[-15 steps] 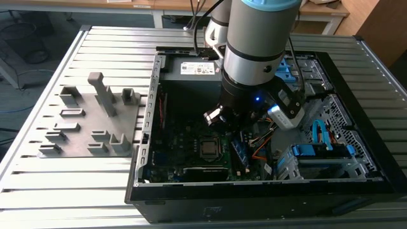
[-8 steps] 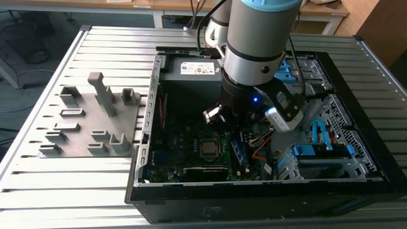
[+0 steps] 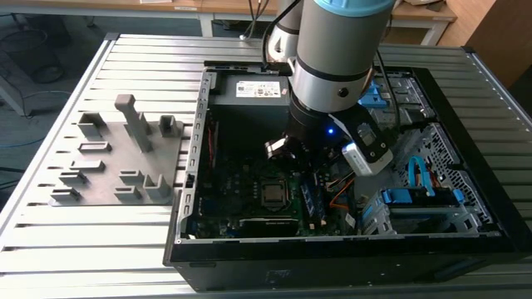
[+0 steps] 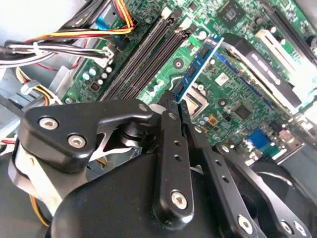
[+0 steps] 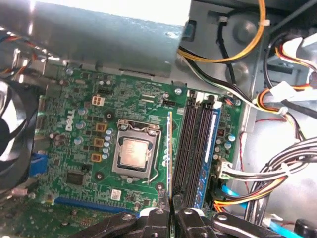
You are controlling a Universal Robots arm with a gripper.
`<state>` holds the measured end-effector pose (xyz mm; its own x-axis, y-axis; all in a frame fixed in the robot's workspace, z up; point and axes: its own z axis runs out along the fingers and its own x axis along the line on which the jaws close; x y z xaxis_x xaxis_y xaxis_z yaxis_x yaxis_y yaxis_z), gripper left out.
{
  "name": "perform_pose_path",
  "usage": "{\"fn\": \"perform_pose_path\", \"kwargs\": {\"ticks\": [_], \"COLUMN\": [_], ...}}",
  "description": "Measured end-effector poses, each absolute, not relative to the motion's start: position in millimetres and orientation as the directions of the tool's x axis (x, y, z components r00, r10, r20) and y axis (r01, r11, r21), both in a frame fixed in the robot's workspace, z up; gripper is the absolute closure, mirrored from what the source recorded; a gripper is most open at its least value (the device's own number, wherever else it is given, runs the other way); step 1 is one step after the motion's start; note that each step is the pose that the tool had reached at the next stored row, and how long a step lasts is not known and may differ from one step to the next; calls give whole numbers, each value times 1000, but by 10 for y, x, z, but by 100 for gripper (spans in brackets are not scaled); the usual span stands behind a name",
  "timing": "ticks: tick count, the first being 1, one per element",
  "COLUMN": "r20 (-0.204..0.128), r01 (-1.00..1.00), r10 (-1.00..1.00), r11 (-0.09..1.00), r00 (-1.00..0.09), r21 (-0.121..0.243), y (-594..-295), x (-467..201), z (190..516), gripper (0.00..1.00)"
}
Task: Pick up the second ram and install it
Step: 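Insert the second ram into the second slot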
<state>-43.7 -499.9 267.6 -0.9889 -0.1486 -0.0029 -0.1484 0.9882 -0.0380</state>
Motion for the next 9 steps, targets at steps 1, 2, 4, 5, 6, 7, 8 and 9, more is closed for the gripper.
{"fn": "perform_pose_path", "kwargs": {"ticks": [1, 2, 4, 5, 6, 7, 8, 9], "r20": [-3, -3, -3, -3, -3, -3, -3, -3], "r01": [-137, -126, -105, -93, -83, -72, -62, -51], "r10": [-138, -127, -105, -94, -83, -73, -62, -52], "r11": [990, 991, 994, 995, 996, 997, 997, 998], "r00": [-990, -992, -994, -996, -997, -997, -998, -999], "r21": [-38, -38, -38, -38, -38, -38, -38, -38], "y": [-4998, -4999, -4998, -4998, -4998, -4998, -4998, -4998], "x": [-437, -437, -437, -437, -437, -437, -437, -437], "z": [2675, 2673, 2671, 2670, 2669, 2667, 2666, 2665], "gripper": [86, 86, 86, 86, 86, 86, 86, 86]}}
